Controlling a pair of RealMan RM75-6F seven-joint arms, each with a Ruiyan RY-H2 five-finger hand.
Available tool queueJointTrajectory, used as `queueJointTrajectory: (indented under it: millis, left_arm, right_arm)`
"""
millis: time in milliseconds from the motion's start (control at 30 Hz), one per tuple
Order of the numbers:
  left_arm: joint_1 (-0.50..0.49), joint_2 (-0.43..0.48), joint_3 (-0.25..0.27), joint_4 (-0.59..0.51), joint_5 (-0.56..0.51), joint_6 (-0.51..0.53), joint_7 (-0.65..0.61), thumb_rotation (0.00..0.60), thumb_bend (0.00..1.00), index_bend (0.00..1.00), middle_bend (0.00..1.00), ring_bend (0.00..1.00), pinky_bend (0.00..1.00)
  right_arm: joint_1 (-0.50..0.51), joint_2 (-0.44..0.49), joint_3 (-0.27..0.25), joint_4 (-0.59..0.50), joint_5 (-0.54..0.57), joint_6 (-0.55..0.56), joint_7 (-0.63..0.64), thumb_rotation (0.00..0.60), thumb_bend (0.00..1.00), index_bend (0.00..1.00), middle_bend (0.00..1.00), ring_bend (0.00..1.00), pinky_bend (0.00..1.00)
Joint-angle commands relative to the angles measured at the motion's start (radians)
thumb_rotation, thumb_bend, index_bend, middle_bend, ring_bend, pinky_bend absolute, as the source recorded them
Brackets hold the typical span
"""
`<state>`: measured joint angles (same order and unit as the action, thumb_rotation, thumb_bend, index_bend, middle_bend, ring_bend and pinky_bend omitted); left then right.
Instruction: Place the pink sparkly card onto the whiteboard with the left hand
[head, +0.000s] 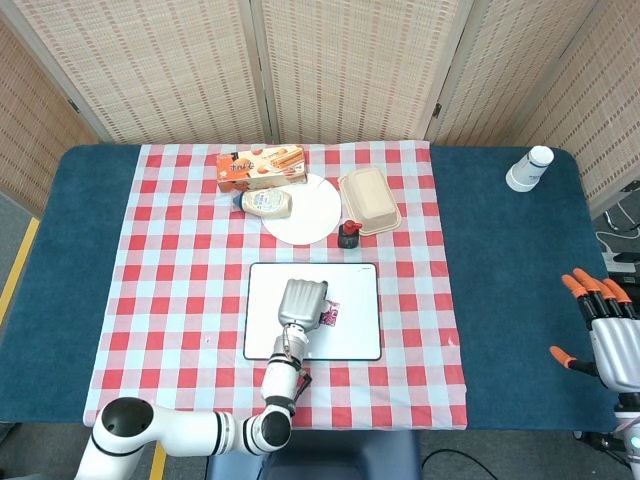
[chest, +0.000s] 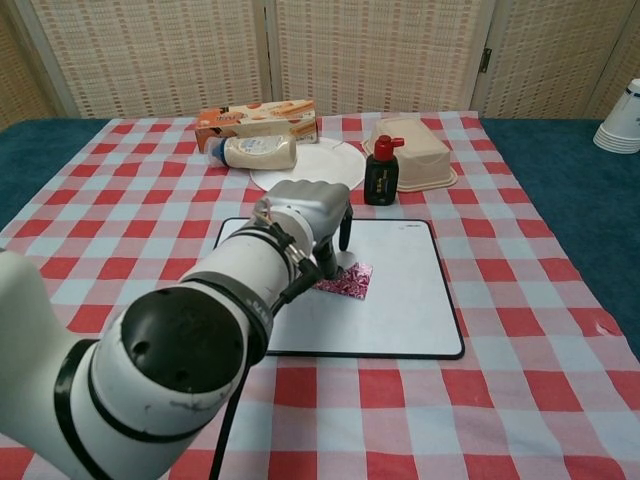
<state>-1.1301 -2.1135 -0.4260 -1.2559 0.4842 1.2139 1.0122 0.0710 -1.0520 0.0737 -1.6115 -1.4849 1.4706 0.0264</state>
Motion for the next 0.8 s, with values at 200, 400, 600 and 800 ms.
queueJointTrajectory:
  millis: [200,400,600,800]
  left_arm:
    - [0.002,0.003,-0.001,-0.009,-0.018,-0.006,0.03,0.6,0.34,0.48,1.0,1.0,1.0]
    - [0.013,0.023,-0.008,-0.026,-0.036,-0.031,0.024,0.6,0.28,0.32,1.0,1.0,1.0]
    - [0.025,0.054,-0.011,-0.068,-0.014,-0.008,0.014,0.6,0.26,0.29,1.0,1.0,1.0]
    - [0.071,0.171,0.0,-0.198,0.061,0.063,0.0,0.6,0.26,0.35,1.0,1.0,1.0]
  right_arm:
    - [0.002,0.0,0.004,-0.001,0.009,-0.003,-0.001,0.6,0.0,0.12,0.03,0.0,0.1]
    - [0.002,0.001,0.002,-0.001,0.006,-0.004,0.0,0.6,0.0,0.12,0.03,0.0,0.1]
    - [0.003,0.0,0.004,0.0,0.009,-0.004,0.0,0.6,0.0,0.12,0.03,0.0,0.1]
    - [0.005,-0.002,0.003,0.0,0.01,-0.01,-0.007,0.6,0.0,0.12,0.03,0.0,0.1]
